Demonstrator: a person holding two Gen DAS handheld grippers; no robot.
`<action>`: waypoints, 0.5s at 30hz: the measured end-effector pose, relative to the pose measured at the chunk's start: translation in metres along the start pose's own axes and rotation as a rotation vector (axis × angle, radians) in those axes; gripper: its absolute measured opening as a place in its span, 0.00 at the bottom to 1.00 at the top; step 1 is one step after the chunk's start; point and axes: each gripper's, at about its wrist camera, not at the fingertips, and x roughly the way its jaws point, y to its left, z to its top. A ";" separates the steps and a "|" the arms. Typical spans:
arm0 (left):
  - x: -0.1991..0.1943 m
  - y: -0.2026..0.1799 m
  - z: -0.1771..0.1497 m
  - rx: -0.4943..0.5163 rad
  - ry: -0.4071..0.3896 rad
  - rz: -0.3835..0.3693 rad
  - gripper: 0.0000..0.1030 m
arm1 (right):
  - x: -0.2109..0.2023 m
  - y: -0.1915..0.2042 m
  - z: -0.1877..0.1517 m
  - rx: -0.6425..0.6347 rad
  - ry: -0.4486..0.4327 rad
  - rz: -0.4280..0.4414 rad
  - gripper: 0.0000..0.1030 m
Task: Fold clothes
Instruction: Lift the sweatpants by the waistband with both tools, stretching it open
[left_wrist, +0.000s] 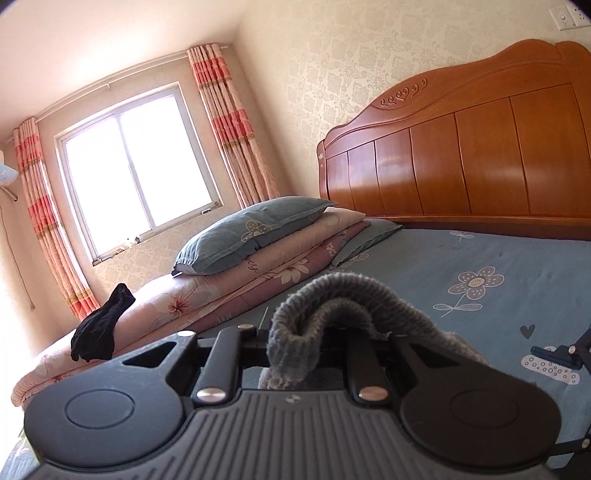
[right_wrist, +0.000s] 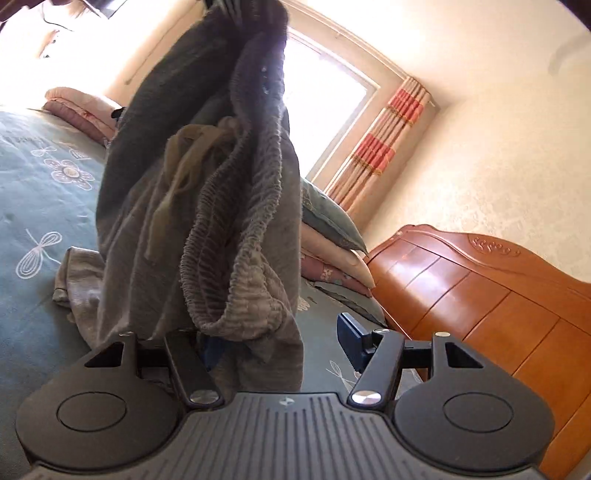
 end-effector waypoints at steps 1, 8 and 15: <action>-0.003 -0.001 0.000 0.009 -0.006 0.000 0.16 | -0.001 0.010 0.000 -0.028 -0.016 0.010 0.65; -0.024 0.010 -0.004 0.043 -0.016 0.037 0.18 | 0.005 -0.021 -0.001 0.222 -0.047 -0.180 0.65; -0.023 0.006 -0.011 0.055 -0.001 0.023 0.18 | 0.005 0.008 -0.002 -0.014 -0.043 0.127 0.36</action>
